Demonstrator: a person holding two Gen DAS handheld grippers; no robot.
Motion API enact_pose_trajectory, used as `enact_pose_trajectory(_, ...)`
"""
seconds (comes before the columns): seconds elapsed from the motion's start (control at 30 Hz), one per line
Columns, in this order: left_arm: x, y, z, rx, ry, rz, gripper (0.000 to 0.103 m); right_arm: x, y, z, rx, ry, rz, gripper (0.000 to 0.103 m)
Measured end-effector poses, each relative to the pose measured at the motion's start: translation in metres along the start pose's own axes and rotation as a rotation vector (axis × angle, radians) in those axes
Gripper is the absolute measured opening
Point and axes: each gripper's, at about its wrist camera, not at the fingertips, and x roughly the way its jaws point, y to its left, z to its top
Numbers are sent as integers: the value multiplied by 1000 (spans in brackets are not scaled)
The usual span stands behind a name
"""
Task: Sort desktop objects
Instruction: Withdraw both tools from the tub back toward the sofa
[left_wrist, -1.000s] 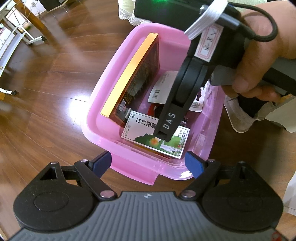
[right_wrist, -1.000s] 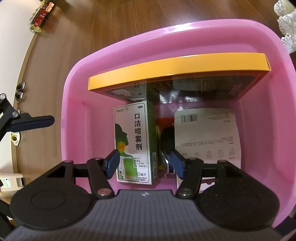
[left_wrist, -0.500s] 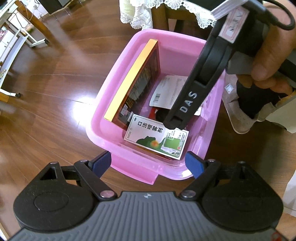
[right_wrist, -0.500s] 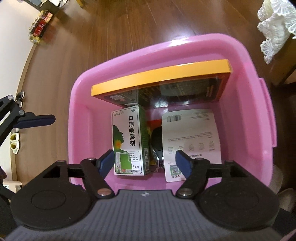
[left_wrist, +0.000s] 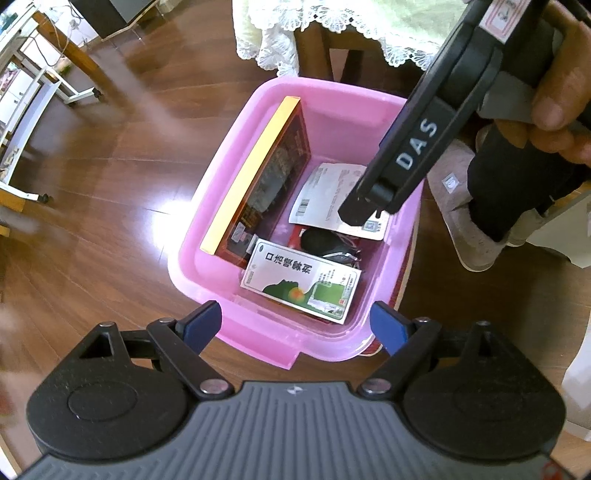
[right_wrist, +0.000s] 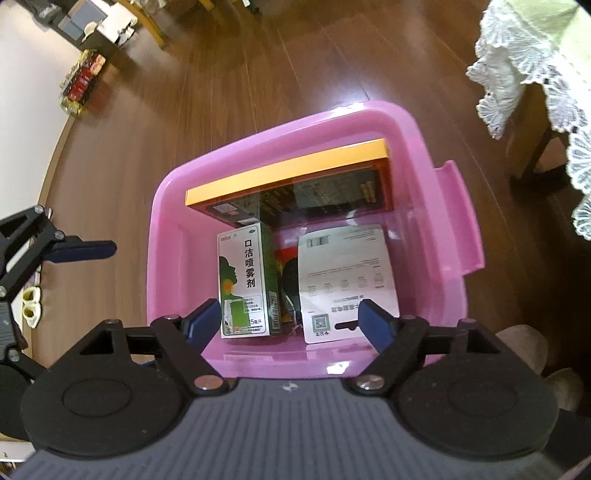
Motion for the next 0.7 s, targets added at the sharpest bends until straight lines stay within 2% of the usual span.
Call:
enact_pose_trajectory(0.43, -5, -18, 18, 52, -15, -5, 89, -44, -24, -22, 76, -89, 51, 83)
enact_pose_trajectory(0.7, -13, -23, 25, 72, -32, -4, 89, -73, -32, -31, 120, -179, 62, 85)
